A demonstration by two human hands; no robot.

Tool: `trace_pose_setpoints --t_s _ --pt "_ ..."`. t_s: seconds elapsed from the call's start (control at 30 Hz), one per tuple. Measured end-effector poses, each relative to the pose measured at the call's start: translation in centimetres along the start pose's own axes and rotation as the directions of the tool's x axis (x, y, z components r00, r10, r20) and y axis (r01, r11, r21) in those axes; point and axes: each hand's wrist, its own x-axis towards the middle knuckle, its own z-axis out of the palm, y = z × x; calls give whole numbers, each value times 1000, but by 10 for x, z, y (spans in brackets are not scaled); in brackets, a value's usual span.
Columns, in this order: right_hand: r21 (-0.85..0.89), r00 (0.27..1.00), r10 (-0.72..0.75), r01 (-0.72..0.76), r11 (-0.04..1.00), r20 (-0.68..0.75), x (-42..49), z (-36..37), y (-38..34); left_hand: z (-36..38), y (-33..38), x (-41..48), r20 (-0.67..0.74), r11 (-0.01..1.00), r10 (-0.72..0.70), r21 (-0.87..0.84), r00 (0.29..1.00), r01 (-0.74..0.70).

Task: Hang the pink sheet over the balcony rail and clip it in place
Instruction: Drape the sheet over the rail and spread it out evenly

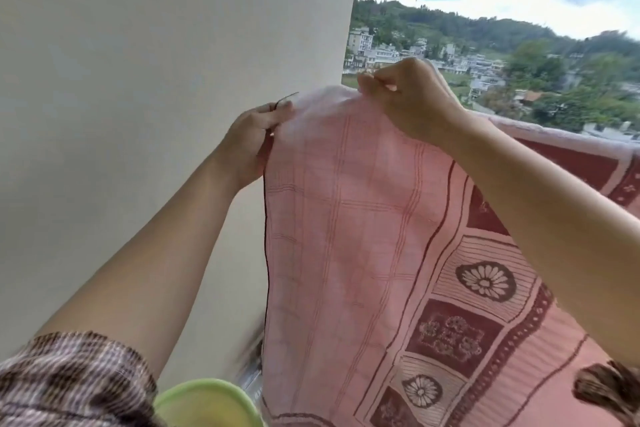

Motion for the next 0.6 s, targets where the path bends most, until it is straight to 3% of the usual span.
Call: trace_pose_setpoints --t_s 0.07,0.13,0.23,0.43,0.6 --pt "-19 998 36 -35 999 54 -6 -5 4 -15 -12 -5 52 972 -125 207 991 112" --pt "-68 987 103 -95 993 121 -8 -5 13 -14 -16 -4 1 936 -160 319 987 151" --pt "-61 969 203 -196 979 142 -10 -3 23 6 -7 9 -47 945 -149 286 988 157" --pt "-4 976 216 -216 976 40 -6 -1 23 34 1 38 -174 987 24 162 984 5" --pt "-130 994 48 -61 990 -103 -10 -2 15 21 1 43 -184 982 186 80 965 -174"
